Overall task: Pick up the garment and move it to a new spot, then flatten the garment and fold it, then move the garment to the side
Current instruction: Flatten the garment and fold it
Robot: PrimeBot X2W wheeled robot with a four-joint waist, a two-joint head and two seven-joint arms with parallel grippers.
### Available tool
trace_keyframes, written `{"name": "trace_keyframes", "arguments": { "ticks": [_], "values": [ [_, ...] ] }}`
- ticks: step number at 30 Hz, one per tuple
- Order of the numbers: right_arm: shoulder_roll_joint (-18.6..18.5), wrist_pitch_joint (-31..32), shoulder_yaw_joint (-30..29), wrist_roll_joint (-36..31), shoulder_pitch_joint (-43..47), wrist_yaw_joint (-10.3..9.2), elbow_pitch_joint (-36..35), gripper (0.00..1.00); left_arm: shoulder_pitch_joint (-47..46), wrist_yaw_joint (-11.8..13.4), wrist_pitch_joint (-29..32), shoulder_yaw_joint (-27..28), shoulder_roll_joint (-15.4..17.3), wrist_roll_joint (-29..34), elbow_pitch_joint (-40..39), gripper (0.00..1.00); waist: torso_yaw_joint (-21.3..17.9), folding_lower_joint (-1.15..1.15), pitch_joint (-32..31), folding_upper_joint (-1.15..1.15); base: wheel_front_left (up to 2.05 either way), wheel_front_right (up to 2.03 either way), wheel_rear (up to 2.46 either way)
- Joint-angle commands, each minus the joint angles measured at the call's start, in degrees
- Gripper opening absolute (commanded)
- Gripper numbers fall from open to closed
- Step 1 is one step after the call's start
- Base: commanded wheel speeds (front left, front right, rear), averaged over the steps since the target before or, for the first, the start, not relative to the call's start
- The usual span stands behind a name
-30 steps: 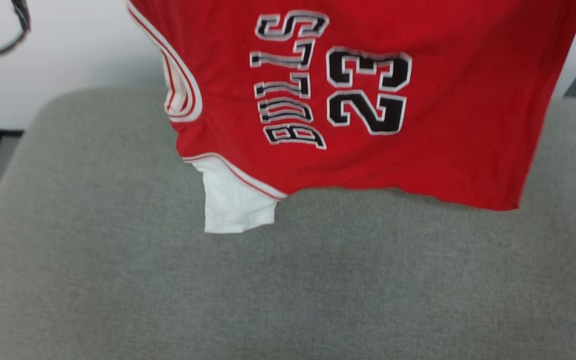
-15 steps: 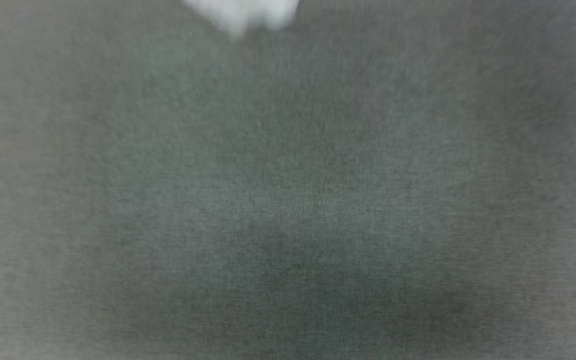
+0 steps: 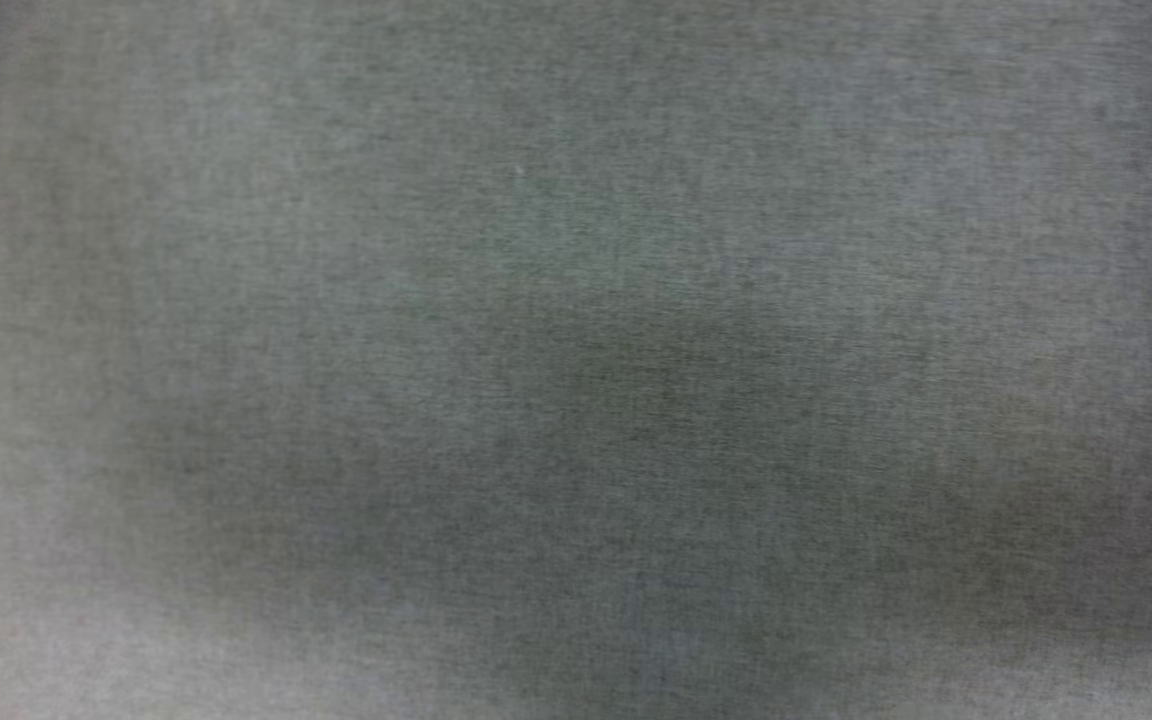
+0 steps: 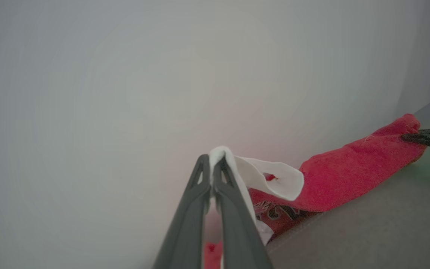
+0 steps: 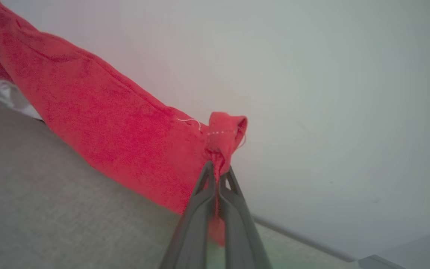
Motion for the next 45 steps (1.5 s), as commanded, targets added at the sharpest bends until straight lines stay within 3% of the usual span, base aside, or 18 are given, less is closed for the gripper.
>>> {"name": "trace_keyframes", "arguments": {
  "ticks": [1, 6, 10, 13, 19, 22, 26, 30, 38, 42, 45],
  "values": [
    [-0.46, 0.51, 1.06, 1.36, 1.64, -0.06, -0.23, 0.0, 2.65, -0.06, -0.08, -0.78, 0.07, -1.62, -0.96, 0.0, 2.27, 0.0, -0.67, 0.0, 0.0, 0.0, 0.0],
    [-2.33, 3.62, 6.19, 9.64, 11.51, -0.05, -4.62, 0.0, 13.21, -0.1, 1.52, -9.12, 2.41, -7.31, -5.35, 0.0, 2.99, 0.0, -5.57, 0.0, 0.0, 0.0, 0.0],
    [-6.92, 6.45, 10.51, 16.99, 19.25, -0.05, -11.66, 0.0, 20.19, -0.11, 5.47, -15.38, 6.13, -13.29, -11.23, 0.0, 3.28, 0.0, -10.71, 0.0, 0.0, 0.0, 0.0],
    [-11.03, 9.01, 13.84, 23.1, 25.55, -0.05, -19.01, 0.0, 25.43, -0.11, 8.93, -18.01, 9.64, -17.42, -16.91, 0.0, 3.23, 0.0, -14.87, 0.0, 0.0, 0.0, 0.0],
    [-23.25, 13.19, 20.34, 31.48, 40.01, -0.05, -35.28, 0.0, 37.66, 0.05, 13.01, -19.7, 18.32, -21.28, -26.23, 0.0, 2.84, 0.0, -22.15, 0.0, 0.0, 0.0, 0.0],
    [-29.07, 15.01, 22.34, 35.05, 48.31, -0.05, -42.25, 0.0, 45.04, 2.73, 13.37, -19.84, 22.66, -23.19, -31.45, 0.0, 2.48, 0.0, -25.01, 0.0, 0.0, 0.0, 0.0],
    [-35.14, 15.65, 23.0, 39.27, 59.22, -0.06, -49.32, 0.0, 55.75, 8.4, 12.9, -20.04, 28.55, -25.53, -40.49, 0.0, 2.3, 0.0, -27.44, 0.0, 0.0, 0.0, 0.0],
    [-38.83, 15.64, 22.08, 42.33, 69.14, -0.07, -53.85, 0.0, 65.32, 14.66, 11.42, -20.01, 33.11, -28.5, -48.8, 0.0, 2.43, 0.0, -28.65, 0.0, 0.0, 0.0, 0.0],
    [-40.93, 14.73, 15.97, 44.74, 82.79, -0.07, -59.21, 0.0, 75.01, 23.51, 10.58, -20.04, 37.54, -32.26, -59.02, 0.0, 3.34, 0.0, -28.72, 0.0, 0.0, 0.0, 0.0],
    [-41.25, 14.83, 9.82, 43.22, 84.02, -0.07, -61.37, 0.0, 71.82, 25.38, 10.67, -18.25, 39.48, -30.32, -62.9, 0.0, 2.92, 0.0, -28.59, 0.0, 0.0, 0.0, 0.0],
    [-40.34, 16.82, 5.51, 41.32, 82.89, -0.08, -62.97, 0.0, 67.59, 25.28, 12.74, -16.92, 40.99, -27.29, -64.84, 0.0, 2.01, 0.0, -28.36, 0.0, 0.0, 0.0, 0.0]
  ]
}}
